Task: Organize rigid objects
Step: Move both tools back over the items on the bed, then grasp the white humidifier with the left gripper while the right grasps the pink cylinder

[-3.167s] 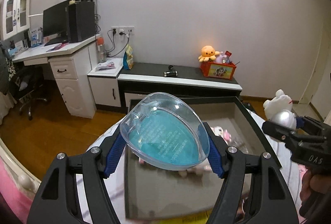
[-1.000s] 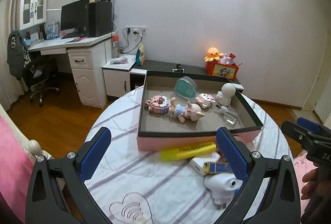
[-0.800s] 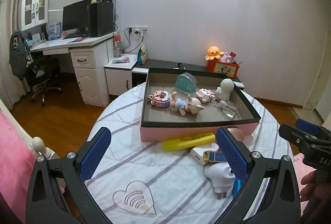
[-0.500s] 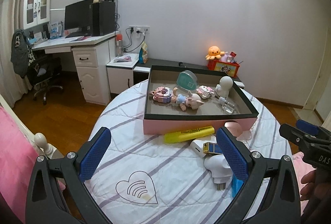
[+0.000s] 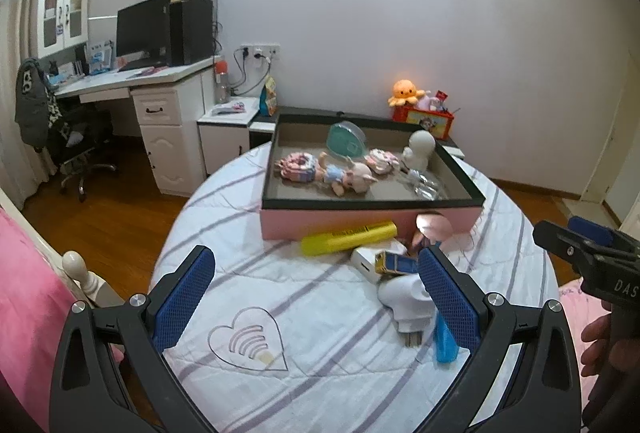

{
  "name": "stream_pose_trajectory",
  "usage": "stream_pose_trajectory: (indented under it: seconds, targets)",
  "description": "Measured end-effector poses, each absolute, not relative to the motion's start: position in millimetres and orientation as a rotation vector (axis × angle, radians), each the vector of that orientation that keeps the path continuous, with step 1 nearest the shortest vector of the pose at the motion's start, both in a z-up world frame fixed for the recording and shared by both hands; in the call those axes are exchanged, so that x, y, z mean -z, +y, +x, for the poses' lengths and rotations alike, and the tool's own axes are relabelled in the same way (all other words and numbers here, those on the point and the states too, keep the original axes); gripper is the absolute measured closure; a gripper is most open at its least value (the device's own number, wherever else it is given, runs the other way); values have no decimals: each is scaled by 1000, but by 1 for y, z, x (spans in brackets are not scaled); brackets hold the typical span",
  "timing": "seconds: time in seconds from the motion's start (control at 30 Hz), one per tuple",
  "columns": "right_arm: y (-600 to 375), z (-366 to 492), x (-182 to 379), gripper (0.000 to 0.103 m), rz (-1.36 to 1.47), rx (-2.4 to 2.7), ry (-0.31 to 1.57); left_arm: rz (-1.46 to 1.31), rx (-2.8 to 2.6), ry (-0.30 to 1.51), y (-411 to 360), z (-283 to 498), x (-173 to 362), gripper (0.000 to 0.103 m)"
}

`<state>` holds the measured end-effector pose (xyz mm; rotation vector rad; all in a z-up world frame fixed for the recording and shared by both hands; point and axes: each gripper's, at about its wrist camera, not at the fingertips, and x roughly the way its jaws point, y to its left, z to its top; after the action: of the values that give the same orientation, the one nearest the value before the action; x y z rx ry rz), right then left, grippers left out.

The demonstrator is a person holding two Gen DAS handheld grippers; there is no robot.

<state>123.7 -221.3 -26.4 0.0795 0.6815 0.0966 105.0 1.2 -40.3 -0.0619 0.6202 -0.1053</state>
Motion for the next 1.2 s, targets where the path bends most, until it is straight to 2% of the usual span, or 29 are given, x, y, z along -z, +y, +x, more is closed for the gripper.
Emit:
stream_pose_trajectory:
  seconds: [0.7, 0.77, 0.83, 0.87, 0.93, 1.2]
  targets:
    - [-256, 146, 72, 7, 145, -84, 786, -7, 171, 829, -77, 145, 115, 0]
    - [-255, 150, 75, 7, 144, -88, 797, -16, 176, 850, -77, 152, 123, 5]
    - [-252, 155, 79, 7, 141, -95, 807, -71, 234, 873, -73, 157, 128, 25]
    - [-250, 158, 81, 7, 138, -100, 812, -89, 253, 876, -71, 158, 130, 28]
    - [-245, 163, 84, 7, 134, -110, 823, -82, 273, 875, -70, 157, 130, 45]
    - [-217, 190, 97, 7, 106, -173, 864, -85, 272, 862, -46, 156, 125, 46]
